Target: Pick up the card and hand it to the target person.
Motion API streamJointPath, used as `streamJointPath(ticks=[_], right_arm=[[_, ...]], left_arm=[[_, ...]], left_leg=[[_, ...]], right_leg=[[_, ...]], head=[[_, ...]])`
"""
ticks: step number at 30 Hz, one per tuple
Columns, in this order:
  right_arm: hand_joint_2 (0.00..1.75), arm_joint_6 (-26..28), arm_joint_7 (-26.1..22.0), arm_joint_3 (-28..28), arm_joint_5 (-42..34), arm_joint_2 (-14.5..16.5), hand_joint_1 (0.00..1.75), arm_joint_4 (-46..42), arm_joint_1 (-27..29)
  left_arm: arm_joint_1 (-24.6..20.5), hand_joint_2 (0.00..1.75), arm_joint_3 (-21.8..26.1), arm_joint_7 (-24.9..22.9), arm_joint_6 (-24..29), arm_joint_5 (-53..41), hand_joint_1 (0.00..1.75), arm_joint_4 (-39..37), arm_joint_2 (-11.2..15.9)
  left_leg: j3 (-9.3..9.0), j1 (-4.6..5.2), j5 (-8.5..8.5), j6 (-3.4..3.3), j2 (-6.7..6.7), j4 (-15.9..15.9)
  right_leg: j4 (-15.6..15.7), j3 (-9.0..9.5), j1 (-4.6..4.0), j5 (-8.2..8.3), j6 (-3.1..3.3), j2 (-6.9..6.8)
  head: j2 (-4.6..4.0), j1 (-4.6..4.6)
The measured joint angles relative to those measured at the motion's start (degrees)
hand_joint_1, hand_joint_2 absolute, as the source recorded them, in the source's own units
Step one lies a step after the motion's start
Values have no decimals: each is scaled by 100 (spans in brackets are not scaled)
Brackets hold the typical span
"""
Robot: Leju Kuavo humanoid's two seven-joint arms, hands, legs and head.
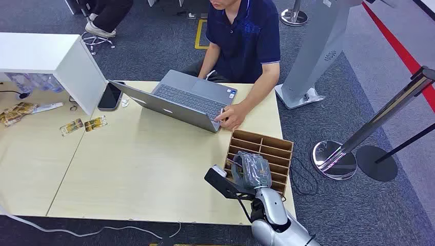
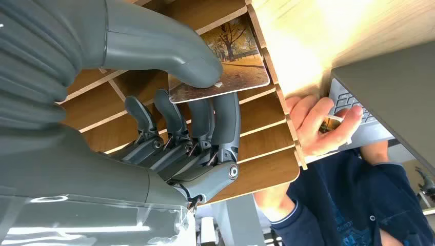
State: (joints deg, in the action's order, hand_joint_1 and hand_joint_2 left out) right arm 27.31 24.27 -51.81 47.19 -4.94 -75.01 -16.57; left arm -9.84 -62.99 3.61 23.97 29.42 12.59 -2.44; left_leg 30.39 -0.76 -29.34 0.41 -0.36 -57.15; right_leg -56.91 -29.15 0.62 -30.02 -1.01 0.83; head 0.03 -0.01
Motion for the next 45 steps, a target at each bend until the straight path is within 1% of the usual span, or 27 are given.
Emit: streamJointPath(ticks=[4,11,17,25,31,35,42,45], right_arm=[[175,5,-10,2,-5,7,141,13,-6],[175,64,-12,4,4,21,139,34,-12],[175,111,148,26,207,-16,140,-163,-12],[175,208,370,227,734,-240,136,-928,-8],[175,206,483,389,982,-432,140,-1529,11],[175,224,567,505,1177,-544,140,-1896,33],[175,223,785,769,1404,-757,136,-2357,36],[175,173,925,895,1601,-836,137,-2423,-16]], left_arm=[[0,0,1,0,2,-3,0,0,1],[0,0,2,3,7,-5,0,0,2],[2,0,2,38,19,3,0,0,11],[32,0,2,114,45,49,0,0,44],[54,0,4,139,66,65,0,0,55],[68,0,4,140,70,64,0,0,61],[65,0,4,126,31,6,0,0,73],[51,0,4,86,2,-59,0,0,72]], left_leg=[[0,0,0,0,0,0],[-1,0,0,0,0,0],[0,0,0,0,0,-1],[0,1,0,0,0,-1],[-1,0,0,0,0,-2],[-1,0,0,0,1,-2],[0,1,0,0,1,-2],[-1,1,0,0,1,-2]], right_leg=[[0,0,0,0,0,0],[0,0,0,0,0,0],[0,-1,0,0,0,1],[0,-2,1,0,0,2],[0,-2,1,0,0,2],[1,-3,1,0,0,2],[1,-2,1,0,0,2],[1,-2,1,1,-1,2]], head=[[0,1],[-1,1],[-1,0],[-1,1],[0,1],[0,1],[-1,1],[0,1]])
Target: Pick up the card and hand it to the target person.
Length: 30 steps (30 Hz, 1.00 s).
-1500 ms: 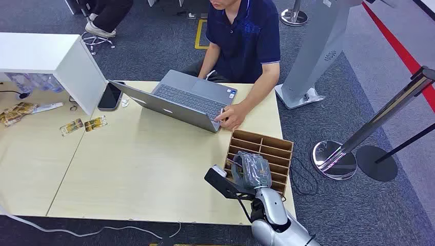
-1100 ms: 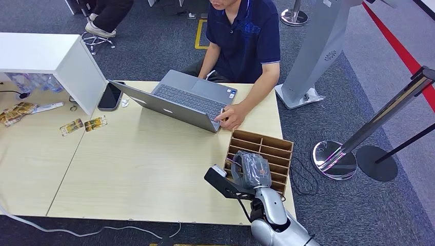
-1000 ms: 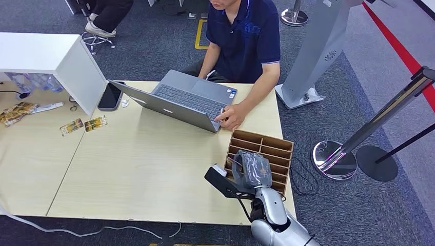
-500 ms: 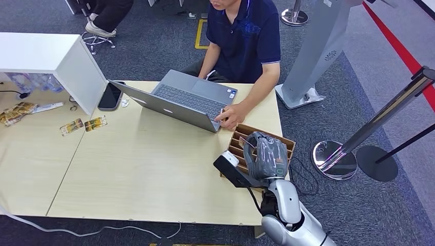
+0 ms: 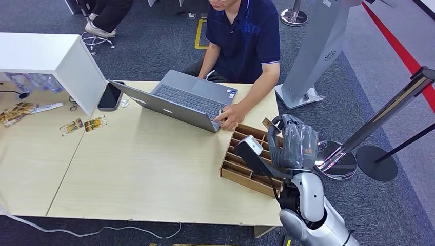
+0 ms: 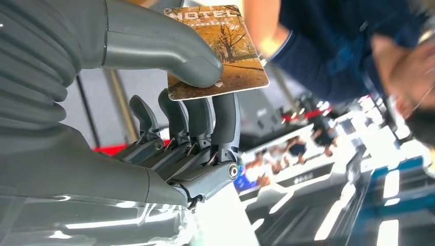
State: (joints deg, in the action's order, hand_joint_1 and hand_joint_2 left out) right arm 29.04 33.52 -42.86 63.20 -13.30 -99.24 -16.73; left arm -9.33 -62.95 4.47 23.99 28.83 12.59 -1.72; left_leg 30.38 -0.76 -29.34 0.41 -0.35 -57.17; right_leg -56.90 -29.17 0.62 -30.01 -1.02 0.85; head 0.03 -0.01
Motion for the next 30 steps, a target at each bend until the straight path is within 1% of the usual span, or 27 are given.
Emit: streamJointPath(ticks=[4,6,14,18,21,30], right_arm=[[175,-225,231,160,435,-124,135,6,-107],[175,-315,279,230,497,-177,135,23,-160],[175,-559,300,355,684,-295,136,298,-406],[175,-892,308,345,927,-318,136,527,-544],[175,-1093,300,305,962,-334,136,726,-645],[175,-1129,287,247,948,-333,136,1139,-760]], left_arm=[[-45,0,0,-78,-43,-101,0,0,-2],[-69,0,-1,-107,-68,-139,0,0,-6],[-152,0,-4,-186,-146,-246,0,0,-27],[-189,0,-10,-212,-204,-320,0,0,-44],[-227,0,-28,-243,-241,-362,0,0,-54],[-271,0,-99,-259,-252,-371,0,0,-58]], left_leg=[[0,0,0,0,-1,0],[1,0,0,0,-1,0],[3,0,0,0,-2,0],[3,0,0,0,-2,0],[3,0,0,0,-3,0],[4,0,0,0,-3,0]], right_leg=[[0,1,0,0,0,0],[0,1,0,0,0,-1],[0,0,0,0,0,-2],[0,0,0,0,0,-2],[-1,1,0,0,0,-3],[-1,0,0,0,0,-2]], head=[[0,0],[0,1],[0,0],[0,1],[1,0],[-1,1]])
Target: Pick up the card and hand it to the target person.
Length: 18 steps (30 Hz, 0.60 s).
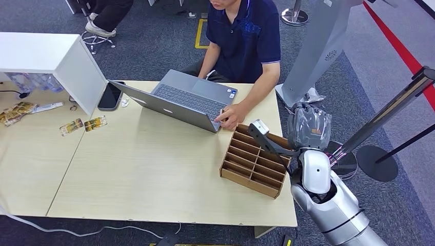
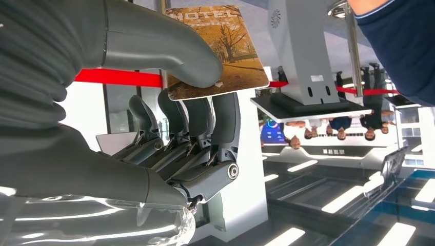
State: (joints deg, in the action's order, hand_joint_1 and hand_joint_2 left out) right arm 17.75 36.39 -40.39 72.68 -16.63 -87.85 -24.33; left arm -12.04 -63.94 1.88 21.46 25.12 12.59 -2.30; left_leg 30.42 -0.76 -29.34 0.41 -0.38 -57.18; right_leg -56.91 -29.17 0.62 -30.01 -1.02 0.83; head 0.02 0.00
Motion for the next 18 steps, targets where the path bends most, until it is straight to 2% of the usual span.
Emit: streamJointPath(ticks=[13,18], right_arm=[[175,22,-14,-61,-92,0,137,199,-26],[175,266,-99,-127,-366,14,140,316,-42]], left_arm=[[-4,0,-30,-2,-2,-6,0,0,0],[-4,0,-39,-6,-2,-8,0,0,0]], left_leg=[[0,0,0,0,0,0],[1,0,0,0,0,0]], right_leg=[[0,1,0,0,0,0],[0,1,0,0,0,-1]], head=[[1,0],[0,0]])
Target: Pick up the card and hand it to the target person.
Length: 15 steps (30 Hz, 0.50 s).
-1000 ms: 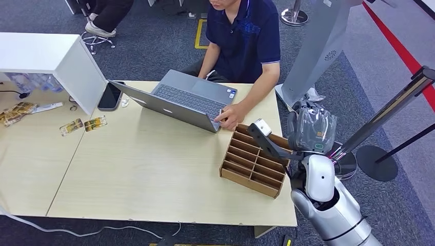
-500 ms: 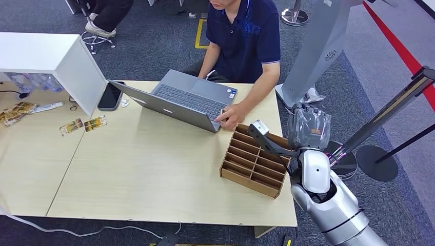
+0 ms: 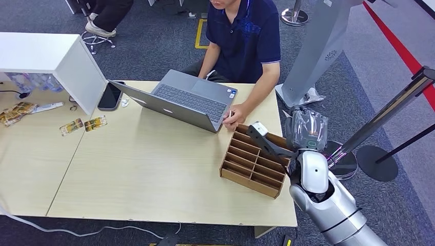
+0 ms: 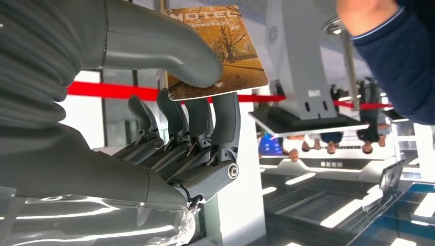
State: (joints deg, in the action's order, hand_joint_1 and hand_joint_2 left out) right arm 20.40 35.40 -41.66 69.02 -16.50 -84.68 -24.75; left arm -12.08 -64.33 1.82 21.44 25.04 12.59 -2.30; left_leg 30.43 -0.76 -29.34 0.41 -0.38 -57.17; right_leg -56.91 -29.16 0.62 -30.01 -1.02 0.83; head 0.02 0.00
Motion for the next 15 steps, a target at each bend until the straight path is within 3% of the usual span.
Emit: streamJointPath(ticks=[15], right_arm=[[175,359,-86,-129,-364,102,145,196,-62]], left_arm=[[7,0,-1,8,5,1,0,0,0]], left_leg=[[0,0,0,0,0,0]], right_leg=[[0,0,0,0,0,-1]], head=[[0,0]])
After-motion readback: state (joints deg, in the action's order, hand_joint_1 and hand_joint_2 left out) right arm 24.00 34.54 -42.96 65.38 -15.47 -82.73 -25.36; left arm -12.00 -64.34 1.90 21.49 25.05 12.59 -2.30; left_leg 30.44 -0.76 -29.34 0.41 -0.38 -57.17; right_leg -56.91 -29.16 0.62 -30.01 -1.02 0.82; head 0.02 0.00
